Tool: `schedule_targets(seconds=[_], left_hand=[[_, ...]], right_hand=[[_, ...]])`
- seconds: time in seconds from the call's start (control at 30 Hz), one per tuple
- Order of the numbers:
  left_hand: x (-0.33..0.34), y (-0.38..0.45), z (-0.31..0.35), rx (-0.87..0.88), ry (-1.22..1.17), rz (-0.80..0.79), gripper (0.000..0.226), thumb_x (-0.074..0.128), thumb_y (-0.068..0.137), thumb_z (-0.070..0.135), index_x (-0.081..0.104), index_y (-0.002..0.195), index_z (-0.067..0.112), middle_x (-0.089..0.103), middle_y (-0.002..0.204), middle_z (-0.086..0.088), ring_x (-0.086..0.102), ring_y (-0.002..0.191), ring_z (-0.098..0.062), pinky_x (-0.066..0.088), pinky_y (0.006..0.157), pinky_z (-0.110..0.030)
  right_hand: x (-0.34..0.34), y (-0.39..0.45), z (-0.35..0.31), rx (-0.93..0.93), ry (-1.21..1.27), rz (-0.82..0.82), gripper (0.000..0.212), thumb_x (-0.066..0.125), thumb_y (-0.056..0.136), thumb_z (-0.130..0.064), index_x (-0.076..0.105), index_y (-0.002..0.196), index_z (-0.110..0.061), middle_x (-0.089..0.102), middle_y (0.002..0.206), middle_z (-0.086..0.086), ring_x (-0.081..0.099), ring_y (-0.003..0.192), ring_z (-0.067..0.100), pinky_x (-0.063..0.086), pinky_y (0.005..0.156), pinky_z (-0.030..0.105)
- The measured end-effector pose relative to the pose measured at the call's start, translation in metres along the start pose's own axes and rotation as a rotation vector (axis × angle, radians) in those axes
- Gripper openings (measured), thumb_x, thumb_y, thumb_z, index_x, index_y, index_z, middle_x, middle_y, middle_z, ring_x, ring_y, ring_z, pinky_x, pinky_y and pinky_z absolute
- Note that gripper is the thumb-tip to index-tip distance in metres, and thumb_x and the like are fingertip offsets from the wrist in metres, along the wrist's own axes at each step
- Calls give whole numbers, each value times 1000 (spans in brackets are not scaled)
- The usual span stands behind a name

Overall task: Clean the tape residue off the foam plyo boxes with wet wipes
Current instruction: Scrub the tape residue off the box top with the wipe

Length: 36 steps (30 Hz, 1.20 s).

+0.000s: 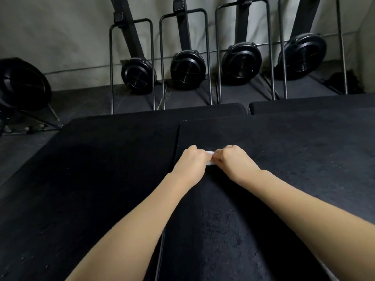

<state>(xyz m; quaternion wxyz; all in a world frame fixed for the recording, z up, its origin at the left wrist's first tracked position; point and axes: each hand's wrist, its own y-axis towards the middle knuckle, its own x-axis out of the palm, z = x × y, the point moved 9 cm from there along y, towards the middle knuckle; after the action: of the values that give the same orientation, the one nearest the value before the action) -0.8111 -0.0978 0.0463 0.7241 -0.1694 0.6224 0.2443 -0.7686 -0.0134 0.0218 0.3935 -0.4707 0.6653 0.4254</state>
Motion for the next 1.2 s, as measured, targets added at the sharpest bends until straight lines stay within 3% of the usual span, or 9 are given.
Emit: schedule_targets(seconds=[0.17,0.33,0.43,0.57,0.7,0.83,1.03,1.1,1.2], left_hand=[[1,-20,15,42,62,-9,44,42,91,-3,64,121,21,31,66,5,37,84,-18,40,71,-30],[7,-93,32,76,6,-31,51,44,94,2,61,132,32,28,71,5,29,67,-11,32,63,-24],[11,-147,44,73,-30,-27,48,42,98,8,54,137,33,24,75,7,25,61,-5,27,56,-22],[12,-185,57,43,-88,-1,42,41,99,12,53,135,32,31,87,2,29,64,-7,23,49,-19],[7,-173,52,34,-90,33,40,41,99,15,52,135,29,34,92,1,36,72,-11,24,52,-19],[5,-143,38,-18,-78,45,47,43,98,12,53,135,38,38,94,-1,45,83,-19,42,64,-26],[6,-127,39,-38,-125,28,54,34,93,10,58,133,37,36,81,7,48,90,-23,39,70,-25],[4,-141,42,-47,-104,25,62,39,94,-3,57,135,40,35,83,4,46,84,-21,45,70,-27],[7,-174,48,-28,-73,0,66,41,94,-3,51,140,43,36,89,0,41,76,-16,44,63,-23]], right_hand=[[9,-16,2,61,-91,-52,25,57,102,-36,74,106,-18,72,93,2,63,81,25,54,76,38],[-6,-92,-35,42,66,-56,44,57,96,-56,74,85,-17,70,77,-1,54,63,17,47,66,31],[-13,-145,-69,-47,-27,18,14,73,91,-26,69,78,-21,65,65,-1,48,53,20,47,55,30],[-21,-183,-102,-123,-14,93,44,84,60,5,72,82,-31,64,68,-18,41,46,14,29,49,15],[-14,-170,-99,-90,33,60,35,61,90,-2,72,112,-27,71,93,-8,48,71,18,43,65,27],[13,-128,-63,-13,-26,10,18,56,99,-23,69,113,-25,68,99,0,45,80,15,50,78,30],[21,-107,-51,104,-113,-2,23,54,100,-30,68,119,-29,63,90,0,52,75,18,40,65,28],[9,-123,-64,99,-104,-32,27,51,102,-43,66,124,-36,59,79,1,56,71,21,44,62,32],[-11,-163,-94,27,21,-37,24,58,102,-39,70,121,-34,62,71,13,59,69,32,51,64,41]])
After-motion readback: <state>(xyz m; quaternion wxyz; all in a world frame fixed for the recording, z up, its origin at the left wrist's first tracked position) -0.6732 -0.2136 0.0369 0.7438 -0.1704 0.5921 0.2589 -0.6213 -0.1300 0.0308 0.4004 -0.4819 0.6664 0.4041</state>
